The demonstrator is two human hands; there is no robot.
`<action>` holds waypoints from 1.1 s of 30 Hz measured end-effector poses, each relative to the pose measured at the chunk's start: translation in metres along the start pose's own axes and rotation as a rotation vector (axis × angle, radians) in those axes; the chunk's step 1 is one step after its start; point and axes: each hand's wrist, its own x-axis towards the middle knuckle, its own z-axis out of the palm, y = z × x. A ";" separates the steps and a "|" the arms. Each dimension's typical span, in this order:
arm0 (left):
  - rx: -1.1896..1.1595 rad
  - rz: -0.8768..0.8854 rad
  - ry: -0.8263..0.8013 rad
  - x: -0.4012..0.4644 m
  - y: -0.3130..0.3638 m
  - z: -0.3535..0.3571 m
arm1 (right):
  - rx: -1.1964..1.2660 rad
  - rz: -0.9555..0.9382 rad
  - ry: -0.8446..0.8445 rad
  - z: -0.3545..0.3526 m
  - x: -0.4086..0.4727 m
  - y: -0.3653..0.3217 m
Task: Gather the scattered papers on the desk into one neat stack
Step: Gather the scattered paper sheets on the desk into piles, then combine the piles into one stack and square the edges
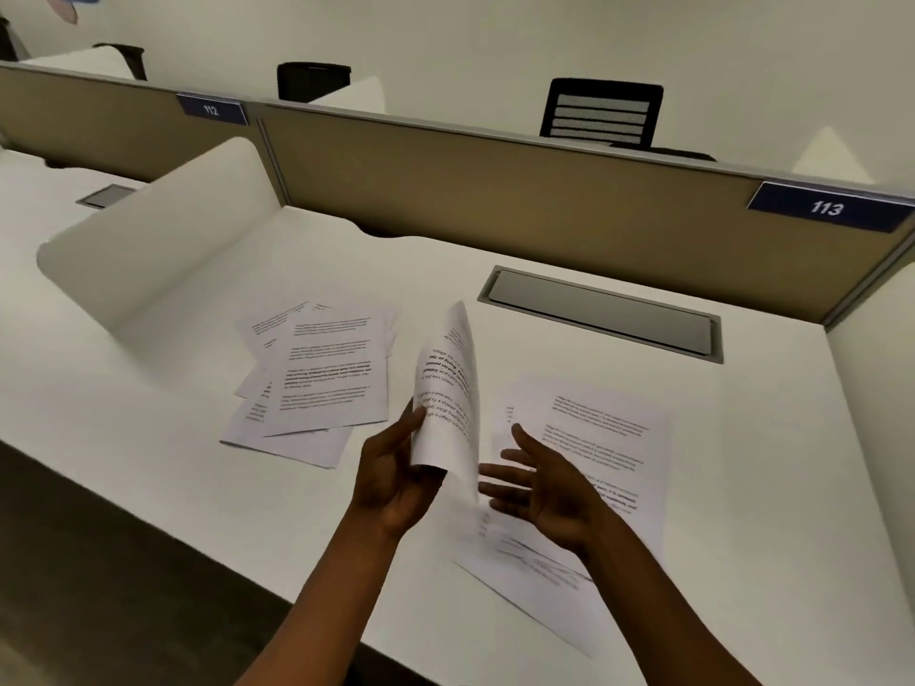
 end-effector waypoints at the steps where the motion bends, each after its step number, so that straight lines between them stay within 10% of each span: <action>1: 0.012 -0.010 -0.056 -0.001 -0.006 0.004 | 0.044 -0.008 -0.014 -0.004 -0.003 0.000; 10: 0.220 -0.122 -0.300 0.011 -0.052 0.013 | 0.266 -0.061 -0.036 -0.036 -0.024 -0.004; 13: 0.521 -0.096 -0.159 0.025 -0.057 0.005 | 0.289 -0.198 0.036 -0.064 -0.025 -0.017; 21: 1.601 0.018 0.342 0.056 -0.093 -0.055 | -0.346 -0.509 0.744 -0.128 -0.004 -0.028; 33: 1.998 0.195 0.401 0.046 -0.091 -0.078 | -0.870 -0.534 1.106 -0.134 0.035 0.003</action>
